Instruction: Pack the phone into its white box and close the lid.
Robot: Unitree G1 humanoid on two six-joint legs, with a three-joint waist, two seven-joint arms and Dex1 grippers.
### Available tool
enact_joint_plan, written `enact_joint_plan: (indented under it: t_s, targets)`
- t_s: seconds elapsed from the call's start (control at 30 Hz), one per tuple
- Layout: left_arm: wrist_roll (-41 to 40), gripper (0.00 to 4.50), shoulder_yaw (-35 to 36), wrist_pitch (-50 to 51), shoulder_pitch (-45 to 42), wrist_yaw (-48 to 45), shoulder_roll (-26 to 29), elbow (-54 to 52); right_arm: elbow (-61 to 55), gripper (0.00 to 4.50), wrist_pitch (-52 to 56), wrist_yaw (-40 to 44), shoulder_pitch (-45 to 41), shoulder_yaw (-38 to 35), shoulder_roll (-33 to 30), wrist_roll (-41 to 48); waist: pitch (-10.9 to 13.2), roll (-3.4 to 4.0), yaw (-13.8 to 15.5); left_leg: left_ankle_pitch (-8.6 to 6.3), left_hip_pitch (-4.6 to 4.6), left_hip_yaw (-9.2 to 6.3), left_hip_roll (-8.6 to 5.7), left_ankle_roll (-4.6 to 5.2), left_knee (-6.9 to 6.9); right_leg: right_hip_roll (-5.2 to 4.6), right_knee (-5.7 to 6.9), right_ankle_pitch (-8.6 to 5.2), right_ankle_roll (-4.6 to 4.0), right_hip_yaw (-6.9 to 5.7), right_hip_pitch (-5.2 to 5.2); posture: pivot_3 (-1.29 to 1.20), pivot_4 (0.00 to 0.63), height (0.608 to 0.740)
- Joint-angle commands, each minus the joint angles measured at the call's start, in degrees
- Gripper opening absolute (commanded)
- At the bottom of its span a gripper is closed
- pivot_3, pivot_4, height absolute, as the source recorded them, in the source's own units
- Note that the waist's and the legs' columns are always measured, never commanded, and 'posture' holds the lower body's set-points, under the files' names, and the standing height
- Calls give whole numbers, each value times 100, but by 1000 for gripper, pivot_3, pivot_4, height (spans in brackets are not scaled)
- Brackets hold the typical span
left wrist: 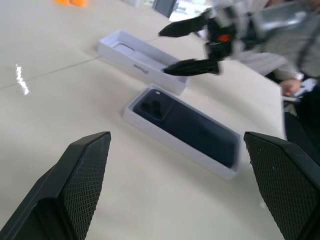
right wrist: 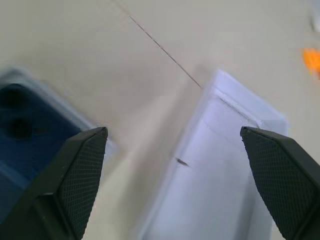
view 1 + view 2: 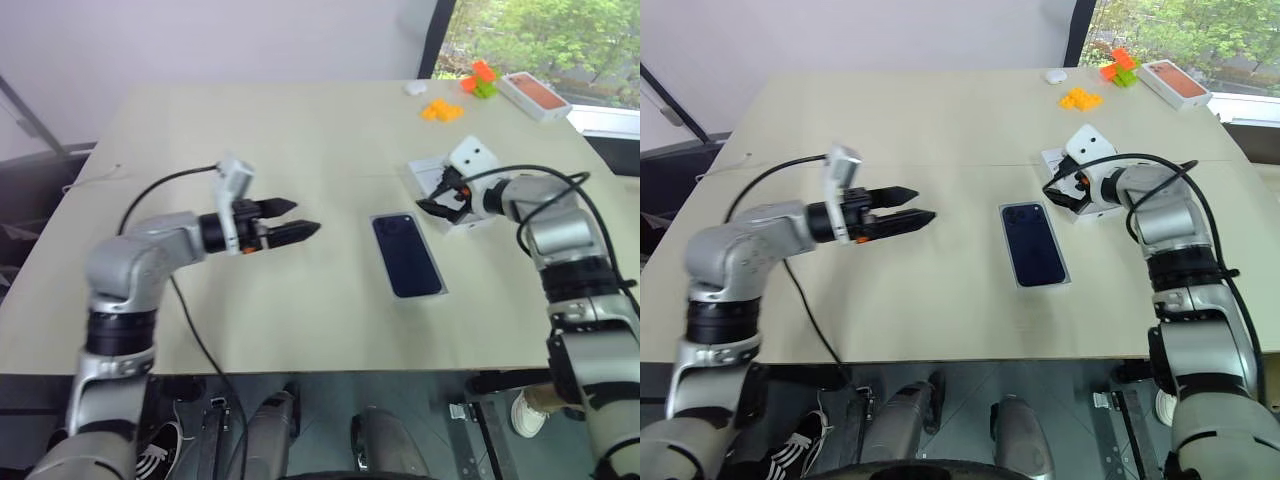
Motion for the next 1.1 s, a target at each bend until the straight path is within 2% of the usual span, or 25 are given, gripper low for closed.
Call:
enact_joint_plan:
  t_s: [0.03, 0.2, 0.43, 0.53, 0.77, 1.1]
  targets:
    - [-286, 4500, 248, -396, 343, -445, 326, -484, 181, 4454, 236, -141, -277, 54, 41, -153, 0, 0, 7, 0, 0, 0, 0, 0, -3, 0, -2, 0, 0, 0, 0, 0, 150, 740]
    - [18, 4500, 230, -1490, 1045, -718, 576, -867, 828, 4454, 269, -530, -537, 101, 250, -301, 0, 2, -5, 0, 3, 4, 0, -1, -2, -1, 0, 1, -2, 3, 2, 0, 150, 740]
    - [-95, 4500, 166, -1593, 1212, -365, 491, -1085, 1473, 4454, 23, -740, -617, 216, 392, -476, 0, 3, -4, 1, 4, 2, 0, -2, -3, -1, 0, 1, -3, 3, 1, 0, 150, 740]
    - [-74, 4500, 140, -1612, 1229, -250, 493, -1112, 1682, 3660, -89, -776, -663, 238, 418, -521, 0, 3, -17, 1, 4, 3, 2, -2, -6, 2, 1, 1, -3, 4, -1, 0, 150, 740]
    - [-173, 4500, 173, -1659, 1233, -397, 635, -1079, 1880, 57, -40, -708, -713, 197, 489, -468, 0, 3, -25, 2, 4, 4, 2, -1, -4, 4, 5, 2, -2, 4, 0, 0, 150, 740]
    - [-139, 4500, 55, -1797, 1195, -217, 517, -964, 1765, 16, 89, -813, -900, -130, 468, -264, 1, 5, -25, 2, 6, 4, 2, -1, -6, 4, 5, 2, -2, 5, -1, 0, 150, 740]
